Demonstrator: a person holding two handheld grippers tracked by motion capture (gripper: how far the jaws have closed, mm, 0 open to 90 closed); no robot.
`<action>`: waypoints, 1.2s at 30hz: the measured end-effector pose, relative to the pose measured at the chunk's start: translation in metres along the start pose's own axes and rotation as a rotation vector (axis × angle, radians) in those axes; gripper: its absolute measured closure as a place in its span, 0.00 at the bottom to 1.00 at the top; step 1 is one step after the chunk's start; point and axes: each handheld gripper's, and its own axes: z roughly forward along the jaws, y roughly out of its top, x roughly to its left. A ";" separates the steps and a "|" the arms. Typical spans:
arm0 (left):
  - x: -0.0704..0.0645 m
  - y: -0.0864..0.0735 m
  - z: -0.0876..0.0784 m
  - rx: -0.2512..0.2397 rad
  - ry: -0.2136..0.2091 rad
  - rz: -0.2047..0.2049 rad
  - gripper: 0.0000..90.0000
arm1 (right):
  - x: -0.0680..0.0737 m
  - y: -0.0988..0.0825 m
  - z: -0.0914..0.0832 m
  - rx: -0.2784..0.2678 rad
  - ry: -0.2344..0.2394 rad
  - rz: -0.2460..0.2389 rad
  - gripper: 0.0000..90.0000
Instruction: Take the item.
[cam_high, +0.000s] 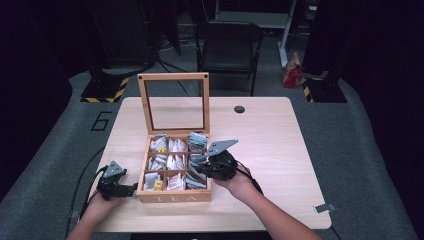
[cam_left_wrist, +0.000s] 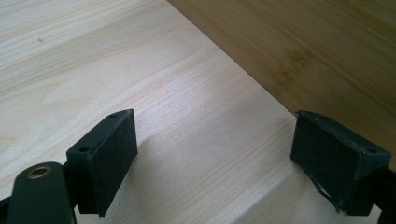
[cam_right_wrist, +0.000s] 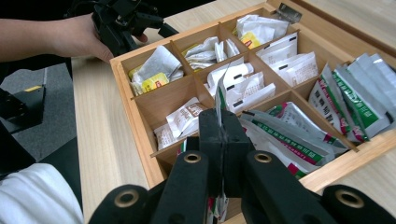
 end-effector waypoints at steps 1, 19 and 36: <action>0.000 0.000 0.000 0.000 0.000 0.000 0.15 | 0.000 0.001 -0.001 0.000 0.001 0.007 1.00; 0.000 0.000 0.000 0.000 0.000 0.000 0.15 | -0.001 0.011 -0.016 -0.027 -0.003 -0.007 1.00; 0.000 0.000 0.000 0.000 0.000 0.000 0.15 | -0.008 0.010 -0.032 -0.043 -0.026 0.000 1.00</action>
